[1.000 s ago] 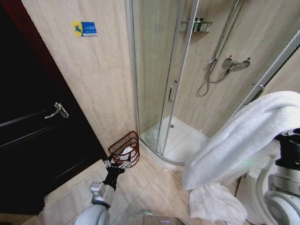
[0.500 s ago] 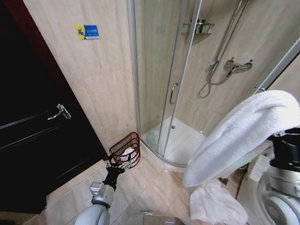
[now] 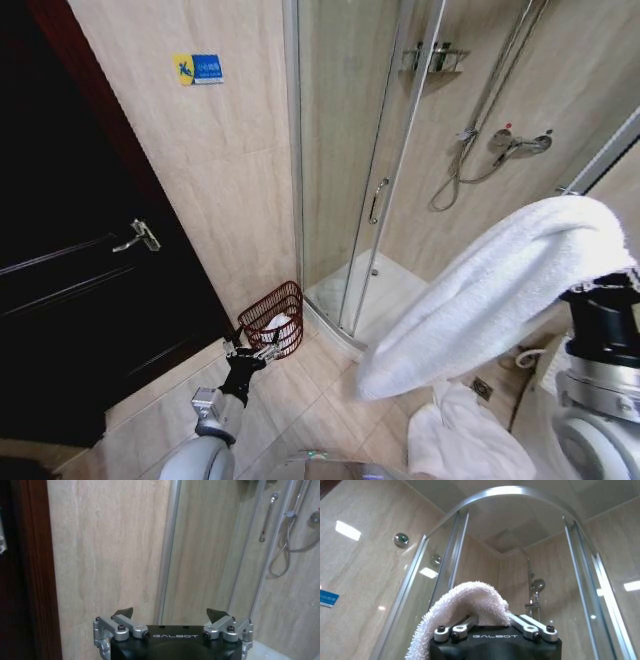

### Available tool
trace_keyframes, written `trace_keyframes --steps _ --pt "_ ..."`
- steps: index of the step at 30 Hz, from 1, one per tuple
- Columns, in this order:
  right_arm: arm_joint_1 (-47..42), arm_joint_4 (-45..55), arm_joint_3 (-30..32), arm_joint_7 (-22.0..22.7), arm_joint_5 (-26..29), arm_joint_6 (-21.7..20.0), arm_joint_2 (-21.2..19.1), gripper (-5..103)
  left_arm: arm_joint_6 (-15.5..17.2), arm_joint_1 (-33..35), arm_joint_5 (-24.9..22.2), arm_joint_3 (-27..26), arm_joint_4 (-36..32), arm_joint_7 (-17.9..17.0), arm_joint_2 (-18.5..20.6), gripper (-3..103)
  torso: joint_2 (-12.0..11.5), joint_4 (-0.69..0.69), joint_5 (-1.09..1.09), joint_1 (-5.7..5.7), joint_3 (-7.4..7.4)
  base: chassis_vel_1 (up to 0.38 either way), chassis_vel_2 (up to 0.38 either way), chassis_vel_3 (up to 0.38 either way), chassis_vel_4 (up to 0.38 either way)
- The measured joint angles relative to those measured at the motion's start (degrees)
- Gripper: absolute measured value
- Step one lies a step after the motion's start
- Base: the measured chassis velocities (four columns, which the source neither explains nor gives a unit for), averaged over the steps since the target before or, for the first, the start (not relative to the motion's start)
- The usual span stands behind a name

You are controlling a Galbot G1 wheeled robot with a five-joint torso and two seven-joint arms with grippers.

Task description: Discard the used towel into the hamper.

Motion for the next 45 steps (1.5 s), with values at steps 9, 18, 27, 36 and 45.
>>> trace_keyframes --steps 9,18,27,36,45 --pt "0.51 0.00 -0.63 -0.32 -0.04 0.00 0.19 7 0.00 0.00 0.00 0.00 0.00 0.00 0.00 99 -0.10 0.00 0.00 -0.05 -0.05 0.034 0.033 0.042 0.029" --pt "0.92 0.00 -0.86 -0.37 -0.05 0.15 0.25 7 0.00 0.00 0.00 0.00 0.00 0.00 0.00 99 -0.16 0.00 -0.01 -0.07 -0.08 0.081 0.086 0.094 0.076" --pt "1.74 0.00 -0.08 -0.17 0.86 0.20 -0.30 7 0.00 0.00 0.00 0.00 0.00 0.00 0.00 99 -0.20 0.00 -0.01 -0.10 -0.10 0.109 0.112 0.106 0.113" --pt "1.86 0.00 -0.05 -0.10 0.98 0.19 -0.18 7 0.00 -0.01 0.00 0.00 0.00 0.00 0.00 99 -0.23 0.00 0.00 -0.10 -0.12 0.123 0.142 0.141 0.116" --pt "2.51 0.00 -0.70 0.52 1.23 0.13 -0.34 7 0.00 0.00 0.00 -0.01 0.00 0.00 0.00 99 -0.24 0.03 0.01 -0.12 -0.13 0.131 0.118 0.115 0.125"
